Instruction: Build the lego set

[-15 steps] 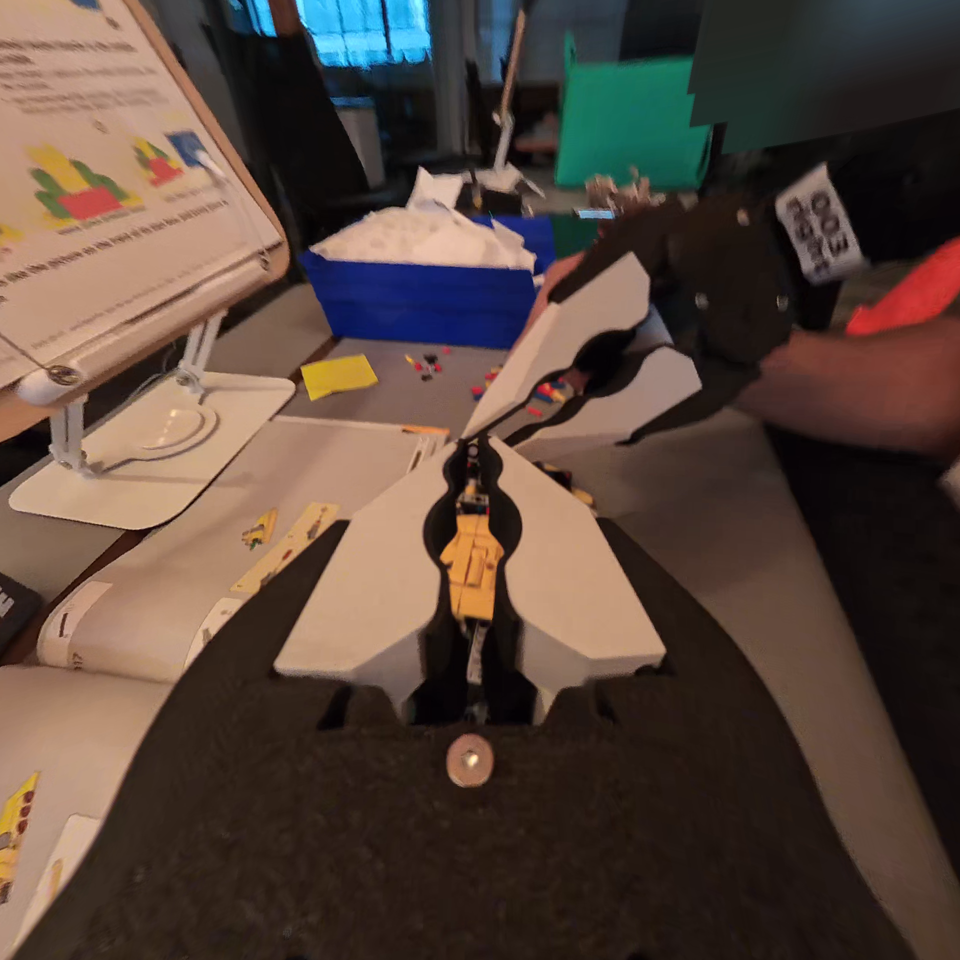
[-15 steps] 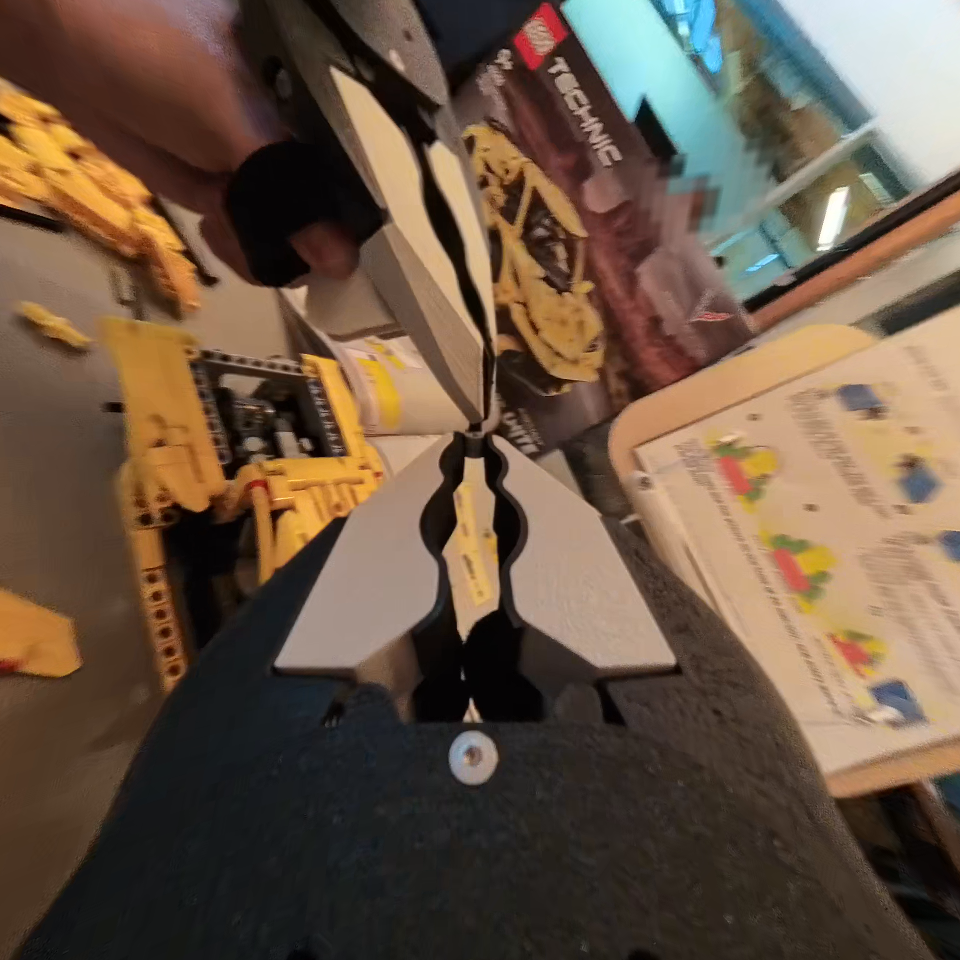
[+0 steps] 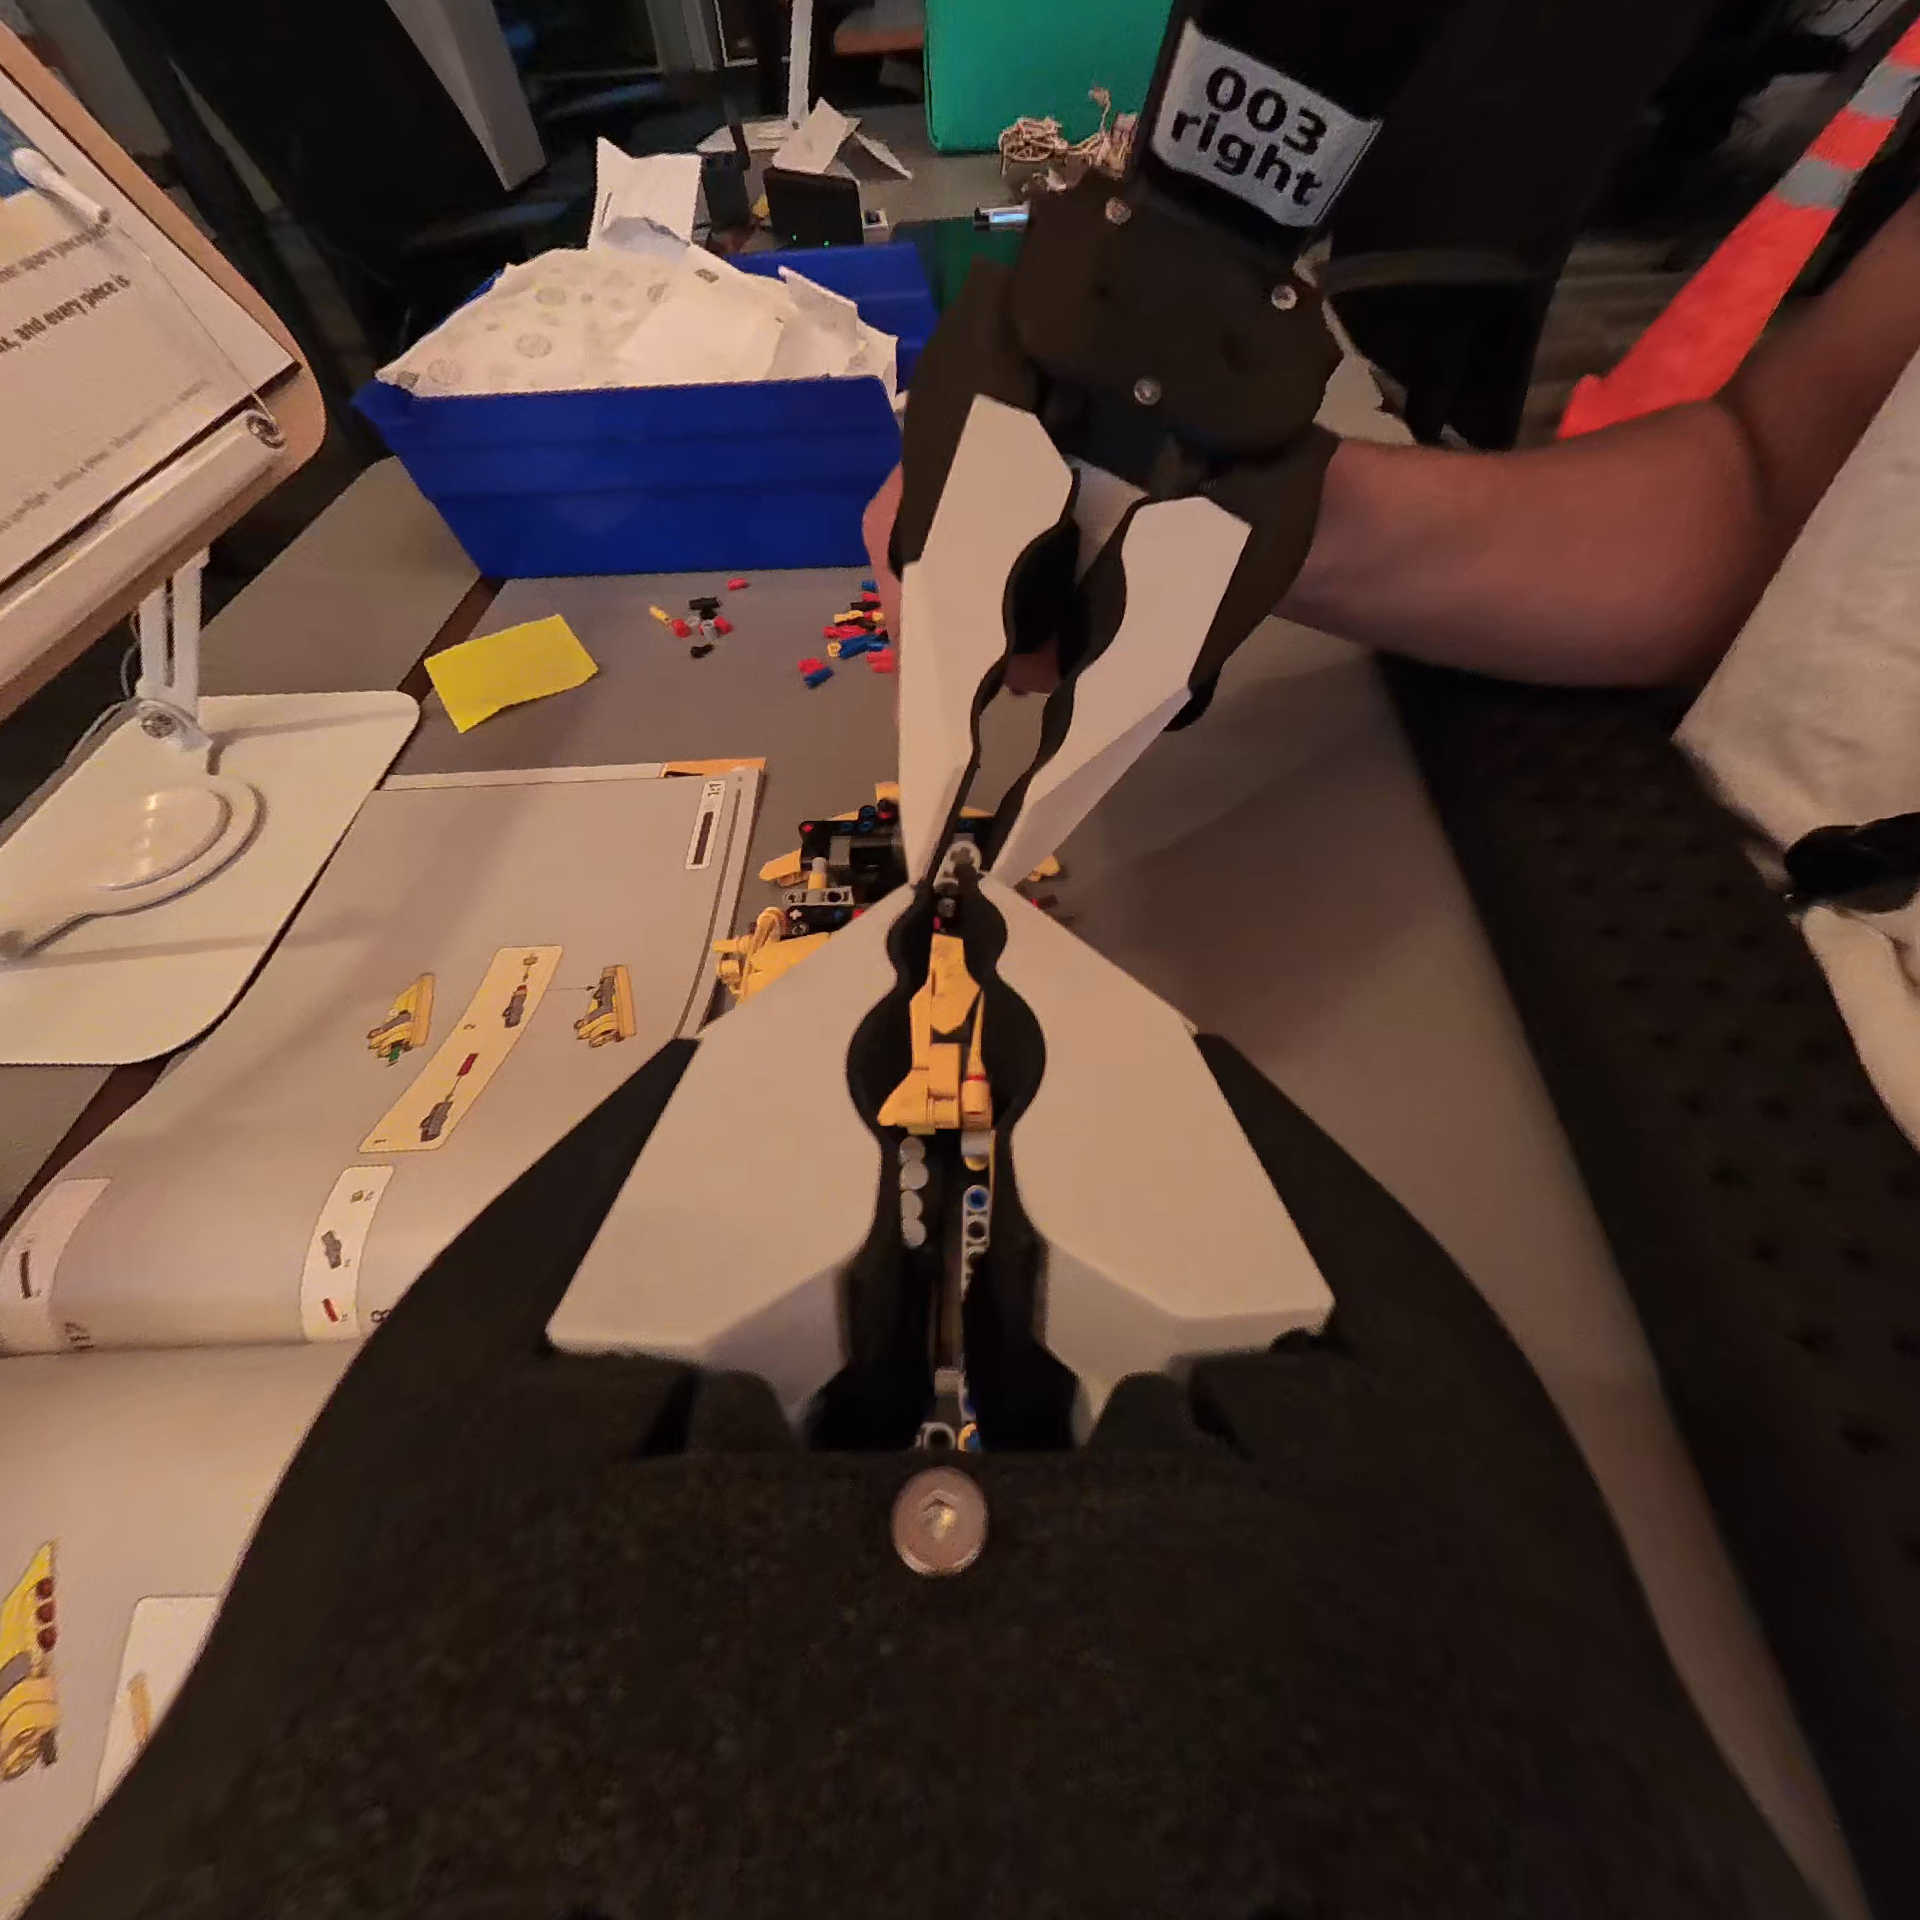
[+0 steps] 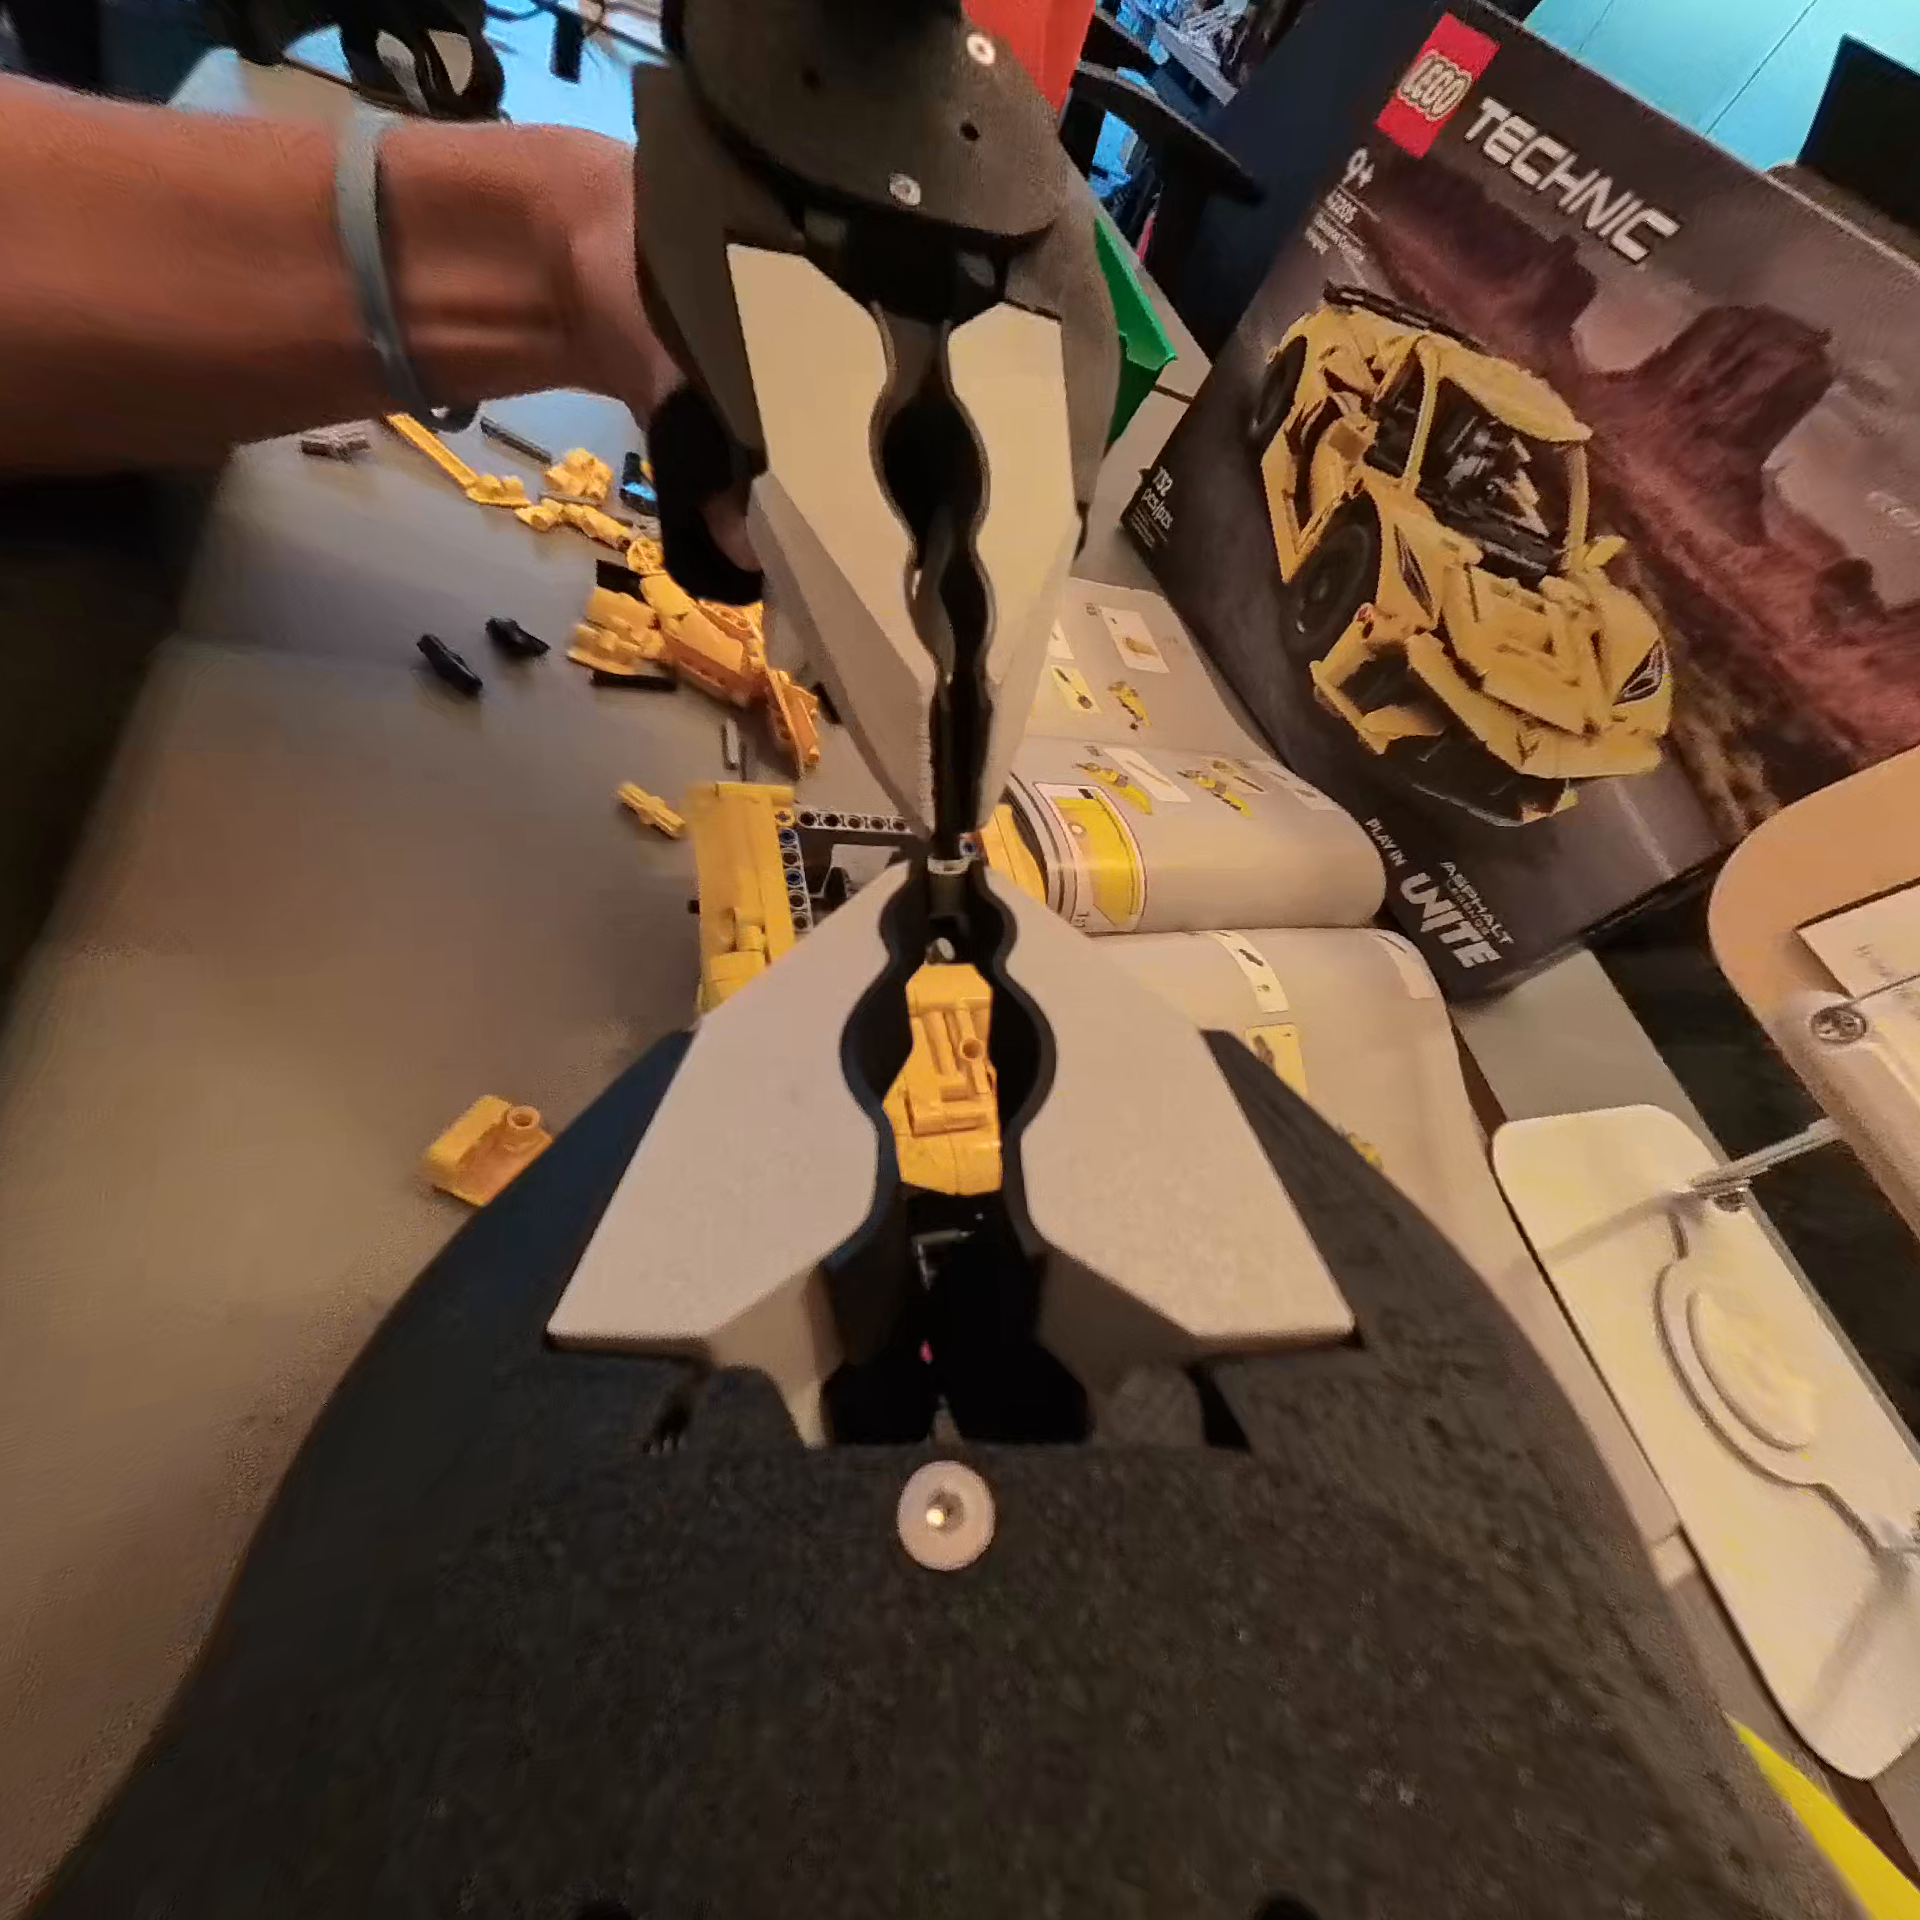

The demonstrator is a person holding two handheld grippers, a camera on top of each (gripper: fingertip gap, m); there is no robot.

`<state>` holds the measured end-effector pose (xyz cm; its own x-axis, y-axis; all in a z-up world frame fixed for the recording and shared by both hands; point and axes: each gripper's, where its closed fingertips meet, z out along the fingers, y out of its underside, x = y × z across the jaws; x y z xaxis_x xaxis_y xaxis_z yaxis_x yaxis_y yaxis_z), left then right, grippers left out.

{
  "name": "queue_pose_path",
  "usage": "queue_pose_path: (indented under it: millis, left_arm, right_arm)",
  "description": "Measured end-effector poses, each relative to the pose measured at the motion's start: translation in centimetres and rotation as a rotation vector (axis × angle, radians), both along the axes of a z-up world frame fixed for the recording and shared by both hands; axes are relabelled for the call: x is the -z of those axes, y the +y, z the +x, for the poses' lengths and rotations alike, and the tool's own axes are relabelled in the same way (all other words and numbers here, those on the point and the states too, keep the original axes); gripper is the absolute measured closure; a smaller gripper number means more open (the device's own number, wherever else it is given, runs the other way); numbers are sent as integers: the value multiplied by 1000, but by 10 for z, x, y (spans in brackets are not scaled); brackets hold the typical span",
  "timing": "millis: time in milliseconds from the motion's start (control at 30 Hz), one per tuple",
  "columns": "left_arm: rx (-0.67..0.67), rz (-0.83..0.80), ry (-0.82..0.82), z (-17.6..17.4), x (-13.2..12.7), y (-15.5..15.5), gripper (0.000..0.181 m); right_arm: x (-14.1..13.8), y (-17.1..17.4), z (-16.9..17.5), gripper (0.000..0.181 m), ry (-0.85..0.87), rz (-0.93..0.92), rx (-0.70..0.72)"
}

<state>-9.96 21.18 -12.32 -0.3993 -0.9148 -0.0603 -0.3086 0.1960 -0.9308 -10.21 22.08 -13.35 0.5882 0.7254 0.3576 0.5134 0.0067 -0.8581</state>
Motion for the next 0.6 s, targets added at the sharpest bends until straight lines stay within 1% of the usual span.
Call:
queue_pose_path:
  millis: [100, 233, 433, 500, 600]
  left_arm:
    - [5, -38, -11, 0, -4, -1, 177]
    - [0, 2, 21, 6, 8, -3, 177]
    - [-9, 40, 56, 8, 16, -2, 177]
    - [-16, 44, 31, 8, 11, -1, 177]
    - [-19, 49, 0, 10, 4, -4, 177]
  right_arm:
    - [-8, -2, 1, 176, 35, 8, -7]
    - [-13, -4, 6, 176, 53, 13, -5]
    - [-5, -3, 16, 176, -1, -9, 24]
    - [-3, -5, 17, 175, 35, -43, 6]
    - [-15, -9, 12, 175, 146, -52, -35]
